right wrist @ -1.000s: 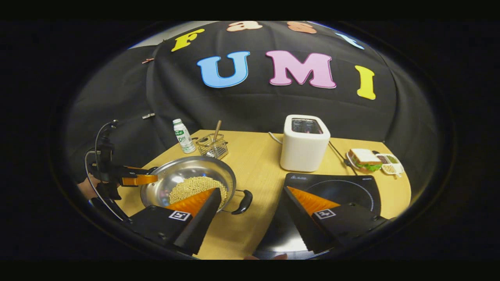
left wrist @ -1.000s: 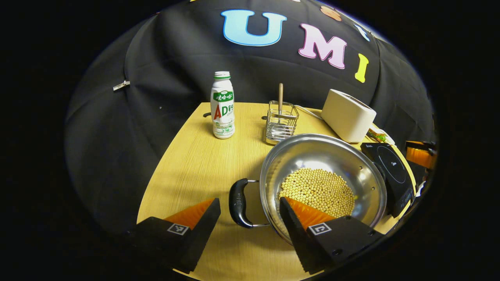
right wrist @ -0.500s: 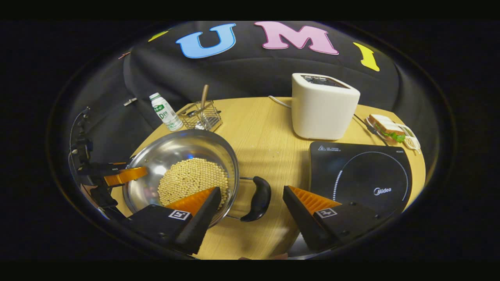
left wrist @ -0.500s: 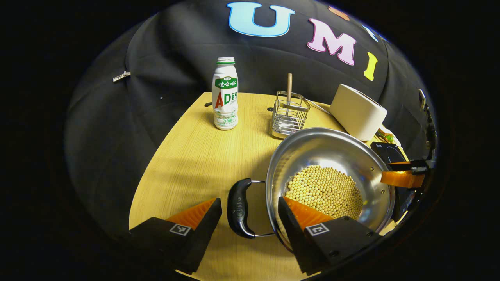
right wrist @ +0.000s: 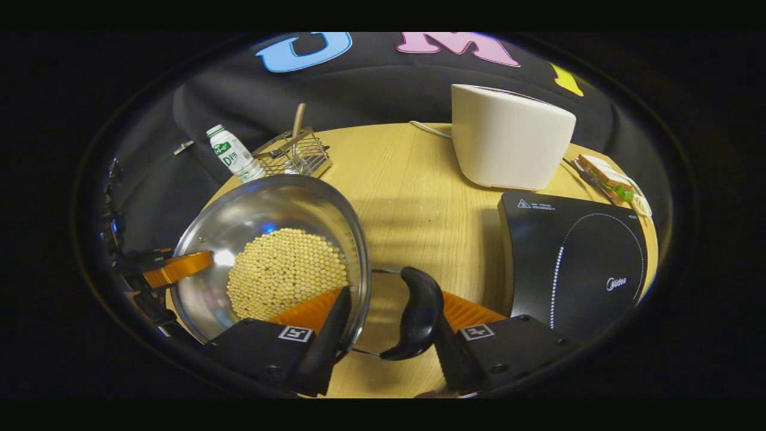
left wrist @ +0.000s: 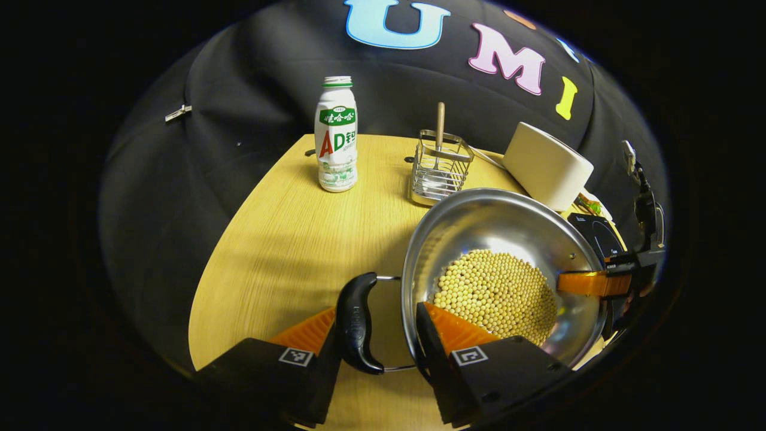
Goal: First push the handle of the pot to place it horizontally, then grasp the pot with both hands and set it on the induction cooktop.
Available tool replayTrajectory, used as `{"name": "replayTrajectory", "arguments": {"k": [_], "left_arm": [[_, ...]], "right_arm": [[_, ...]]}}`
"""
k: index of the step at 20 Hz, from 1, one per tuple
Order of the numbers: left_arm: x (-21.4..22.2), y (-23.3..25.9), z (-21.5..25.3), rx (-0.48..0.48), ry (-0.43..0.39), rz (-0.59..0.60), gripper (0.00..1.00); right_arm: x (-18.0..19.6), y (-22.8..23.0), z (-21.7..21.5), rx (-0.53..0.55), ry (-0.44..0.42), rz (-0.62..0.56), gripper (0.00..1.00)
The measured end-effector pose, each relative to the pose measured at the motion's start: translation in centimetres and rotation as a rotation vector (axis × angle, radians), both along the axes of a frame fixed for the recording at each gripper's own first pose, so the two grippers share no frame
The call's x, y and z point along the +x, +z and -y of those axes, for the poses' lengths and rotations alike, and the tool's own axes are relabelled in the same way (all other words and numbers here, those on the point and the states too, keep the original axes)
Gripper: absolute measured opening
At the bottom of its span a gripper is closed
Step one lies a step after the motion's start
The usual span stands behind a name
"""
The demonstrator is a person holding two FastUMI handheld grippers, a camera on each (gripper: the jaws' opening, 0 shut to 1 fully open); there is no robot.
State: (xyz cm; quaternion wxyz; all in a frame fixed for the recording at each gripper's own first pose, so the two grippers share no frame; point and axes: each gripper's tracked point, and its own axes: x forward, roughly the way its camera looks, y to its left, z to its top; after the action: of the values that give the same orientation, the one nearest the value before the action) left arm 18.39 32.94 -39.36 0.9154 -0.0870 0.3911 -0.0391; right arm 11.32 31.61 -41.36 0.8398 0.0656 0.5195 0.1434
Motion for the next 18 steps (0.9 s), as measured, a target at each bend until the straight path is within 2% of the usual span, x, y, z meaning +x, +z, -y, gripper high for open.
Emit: {"name": "replayTrajectory", "arguments": {"k": [5, 6, 7, 12, 18], "left_arm": [[-0.3, 0.0, 0.0, 0.035, 0.007, -0.031, 0.64], [-0.3, 0.1, 0.1, 0.036, 0.010, -0.031, 0.64], [-0.3, 0.3, 0.1, 0.039, 0.015, -0.028, 0.63], [-0.9, 3.2, 1.1, 0.069, 0.016, -0.020, 0.62], [-1.5, 8.8, 5.7, 0.076, -0.004, -0.003, 0.61]], "right_arm": [[0.1, 0.0, 0.0, 0.007, -0.018, -0.020, 0.66], [0.3, 0.2, 0.1, 0.008, -0.021, -0.022, 0.60], [0.4, 0.4, 0.2, 0.005, -0.020, -0.019, 0.62], [0.4, 3.0, 1.7, 0.016, -0.019, -0.012, 0.60], [0.2, 7.5, 7.1, 0.019, -0.040, 0.001, 0.60]]}}
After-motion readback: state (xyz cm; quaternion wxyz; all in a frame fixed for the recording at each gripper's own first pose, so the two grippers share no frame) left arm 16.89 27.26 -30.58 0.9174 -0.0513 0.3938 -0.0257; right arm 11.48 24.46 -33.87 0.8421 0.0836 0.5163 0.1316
